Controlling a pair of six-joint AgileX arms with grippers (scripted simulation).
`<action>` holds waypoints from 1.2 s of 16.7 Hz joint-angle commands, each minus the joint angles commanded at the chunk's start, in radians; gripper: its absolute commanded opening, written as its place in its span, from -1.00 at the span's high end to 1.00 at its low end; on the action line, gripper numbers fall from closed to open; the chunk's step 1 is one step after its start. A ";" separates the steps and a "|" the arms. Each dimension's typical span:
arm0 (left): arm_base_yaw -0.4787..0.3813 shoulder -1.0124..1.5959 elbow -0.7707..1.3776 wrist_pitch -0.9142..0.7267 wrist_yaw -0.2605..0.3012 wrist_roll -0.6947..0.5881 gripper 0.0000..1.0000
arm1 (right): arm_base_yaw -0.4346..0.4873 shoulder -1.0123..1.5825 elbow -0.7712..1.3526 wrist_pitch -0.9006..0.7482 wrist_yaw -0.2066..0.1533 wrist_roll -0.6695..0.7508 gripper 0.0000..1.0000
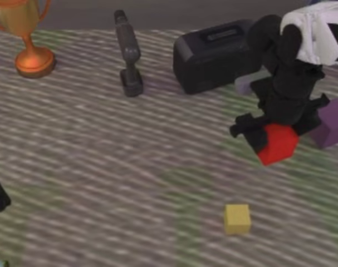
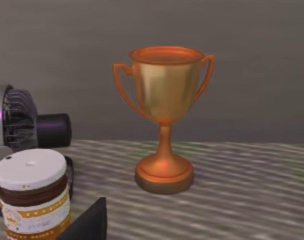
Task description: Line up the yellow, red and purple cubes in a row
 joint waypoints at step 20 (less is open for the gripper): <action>0.000 0.000 0.000 0.000 0.000 0.000 -1.00 | 0.439 -0.092 -0.059 -0.033 0.012 0.800 1.00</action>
